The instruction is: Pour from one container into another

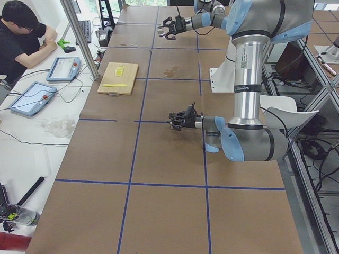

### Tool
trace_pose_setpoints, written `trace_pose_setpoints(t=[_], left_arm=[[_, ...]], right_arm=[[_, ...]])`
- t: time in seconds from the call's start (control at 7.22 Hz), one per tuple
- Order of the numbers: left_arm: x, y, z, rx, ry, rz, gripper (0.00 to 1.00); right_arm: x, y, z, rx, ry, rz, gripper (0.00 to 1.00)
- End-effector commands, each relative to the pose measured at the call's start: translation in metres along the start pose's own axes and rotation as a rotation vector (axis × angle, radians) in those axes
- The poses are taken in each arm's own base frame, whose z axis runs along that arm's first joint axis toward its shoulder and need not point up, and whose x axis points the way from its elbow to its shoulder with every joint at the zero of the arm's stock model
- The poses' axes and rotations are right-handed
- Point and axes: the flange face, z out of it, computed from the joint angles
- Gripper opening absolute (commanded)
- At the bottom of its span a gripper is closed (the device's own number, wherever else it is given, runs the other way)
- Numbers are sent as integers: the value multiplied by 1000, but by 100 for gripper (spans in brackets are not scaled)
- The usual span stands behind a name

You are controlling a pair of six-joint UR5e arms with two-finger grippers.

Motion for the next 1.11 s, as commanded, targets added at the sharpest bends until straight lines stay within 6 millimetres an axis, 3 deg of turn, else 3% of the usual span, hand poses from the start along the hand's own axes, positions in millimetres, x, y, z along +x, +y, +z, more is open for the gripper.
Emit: trace_pose_setpoints(t=[0.0,0.14,0.28,0.83,0.97], left_arm=[[-1,0,0,0,0,1,47],[-1,-1,0,2,0,-1,61],[1,-3,-1,8,5,-12,82],[-10,-19,-8,69,2,-78,99],[-14,-25,-10,95,-3,-104,99]], right_arm=[[1,0,0,1,1,0,0],[1,0,0,1,1,0,0],[1,0,0,1,1,0,0],[1,-1,0,1,0,2,0],[1,-1,0,1,0,2,0]])
